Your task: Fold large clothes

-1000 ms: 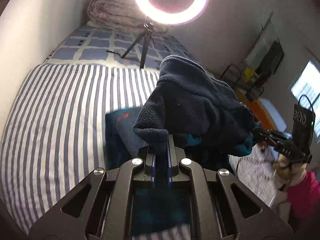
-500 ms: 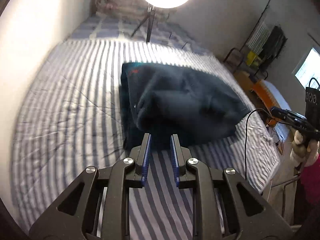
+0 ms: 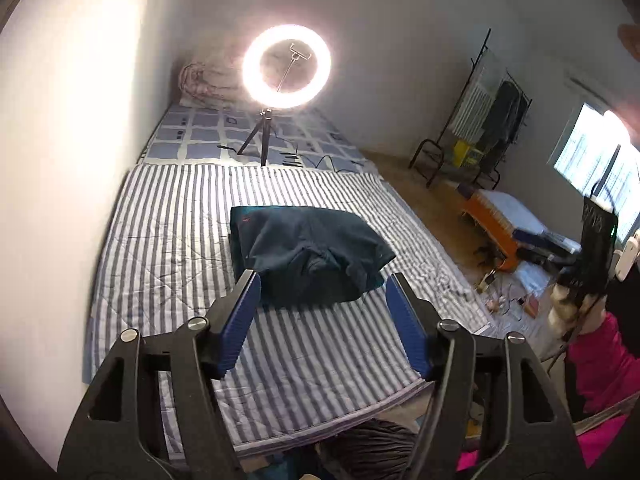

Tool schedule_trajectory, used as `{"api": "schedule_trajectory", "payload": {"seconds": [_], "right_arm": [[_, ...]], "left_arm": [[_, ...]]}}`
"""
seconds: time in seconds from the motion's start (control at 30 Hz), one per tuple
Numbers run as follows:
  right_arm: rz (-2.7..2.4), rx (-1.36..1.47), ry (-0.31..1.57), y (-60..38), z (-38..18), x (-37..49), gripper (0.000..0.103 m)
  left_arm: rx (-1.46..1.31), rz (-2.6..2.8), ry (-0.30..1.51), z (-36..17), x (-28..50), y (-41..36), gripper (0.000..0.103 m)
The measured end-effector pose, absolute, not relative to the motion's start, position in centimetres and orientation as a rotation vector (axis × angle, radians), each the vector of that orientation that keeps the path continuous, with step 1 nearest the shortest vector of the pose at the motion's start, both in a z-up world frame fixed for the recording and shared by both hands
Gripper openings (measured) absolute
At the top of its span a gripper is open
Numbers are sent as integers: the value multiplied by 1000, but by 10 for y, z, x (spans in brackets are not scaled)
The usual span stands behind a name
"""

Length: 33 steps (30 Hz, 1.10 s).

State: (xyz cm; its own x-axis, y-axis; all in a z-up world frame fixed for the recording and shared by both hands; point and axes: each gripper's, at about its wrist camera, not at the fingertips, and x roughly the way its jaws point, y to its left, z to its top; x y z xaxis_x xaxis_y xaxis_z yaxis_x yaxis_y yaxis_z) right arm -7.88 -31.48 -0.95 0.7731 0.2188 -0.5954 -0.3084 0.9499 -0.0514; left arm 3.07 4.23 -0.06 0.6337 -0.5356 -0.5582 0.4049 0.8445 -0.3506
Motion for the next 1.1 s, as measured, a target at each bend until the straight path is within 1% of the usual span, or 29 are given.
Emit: {"api": "schedule_trajectory", "payload": {"seconds": [0.13,0.27,0.43,0.67,0.8,0.83,0.87,0.9,0.93,0.97,1.0,1.03,1.1], "right_arm": [[291,-75,664,-321,-40,-59,62],[304,31,734,-335,-87,-20,62],[314,201,845,-359,-144,29,62],[256,451,921,-388,-214,93,64],[199,541,930,-399,-241,117,64],[193,565,929,-402,-245,121,64],[194,598,929,-404,-251,125,59],[199,620,934,-406,-254,127,55],[206,643,943,-407,-258,130,37],[214,657,958,-407,-259,132,27],[222,654,962,-406,-259,132,22],[237,643,962,-404,-256,132,12],[274,616,954,-401,-246,129,10]], "left_arm": [[-274,-537,775,-36,65,40,71],[-419,-508,904,-100,122,38,71],[-781,-470,1010,-176,184,52,71],[-935,-422,1114,-236,227,49,71],[-997,-403,1145,-260,242,44,70],[-997,-394,1157,-265,245,40,66],[-1000,-388,1164,-268,247,38,50],[-1009,-389,1169,-270,248,35,29],[-1009,-388,1171,-270,249,32,21],[-992,-378,1158,-266,248,29,14],[-970,-383,1139,-261,248,26,8],[-948,-387,1128,-257,247,24,8],[-844,-398,1078,-232,239,17,6]]}}
